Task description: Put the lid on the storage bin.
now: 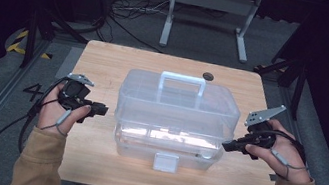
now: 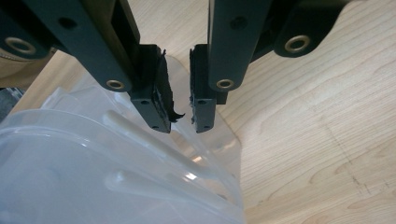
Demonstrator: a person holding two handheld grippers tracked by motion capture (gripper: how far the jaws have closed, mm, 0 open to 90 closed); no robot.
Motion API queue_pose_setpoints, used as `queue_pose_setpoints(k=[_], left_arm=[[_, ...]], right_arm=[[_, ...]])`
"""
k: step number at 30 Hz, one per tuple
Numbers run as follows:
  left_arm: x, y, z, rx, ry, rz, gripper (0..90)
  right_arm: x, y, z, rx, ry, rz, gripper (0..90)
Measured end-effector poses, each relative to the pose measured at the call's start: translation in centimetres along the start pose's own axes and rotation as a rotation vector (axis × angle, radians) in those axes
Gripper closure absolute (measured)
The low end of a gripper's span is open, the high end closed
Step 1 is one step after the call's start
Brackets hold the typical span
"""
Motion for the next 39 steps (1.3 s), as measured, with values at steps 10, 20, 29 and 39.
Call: queue_pose_setpoints(k=[10,20,29,39], left_arm=[[-0.1,0.0,0.3,0.014,-0.004,0.008,78.0],[0.0,-0.1,0.4,0.019,0.003,0.005,78.0],[-0.1,-0.1,0.6,0.034,-0.001,0.008,78.1],[0.2,-0.2,1.0,0.042,-0.009,0.004,78.3]], right_arm=[[-0.2,-0.3,0.2,0.024,-0.007,-0.004,90.0],[-0.1,-0.7,0.6,0.073,0.001,-0.02,90.0],[0.0,-0.9,1.1,0.107,0.012,-0.021,90.0],[0.0,-1.2,1.6,0.143,0.027,-0.026,90.0]])
Point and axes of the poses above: each handheld gripper's, and its own axes: z roughly forward along the jaws, y roughly out of its top, x roughly to its left, the point moved 6 cm from there along z, roughly forward along the jaws, and after that the axes turned 2 degrees about -z, right-handed, at the moved point
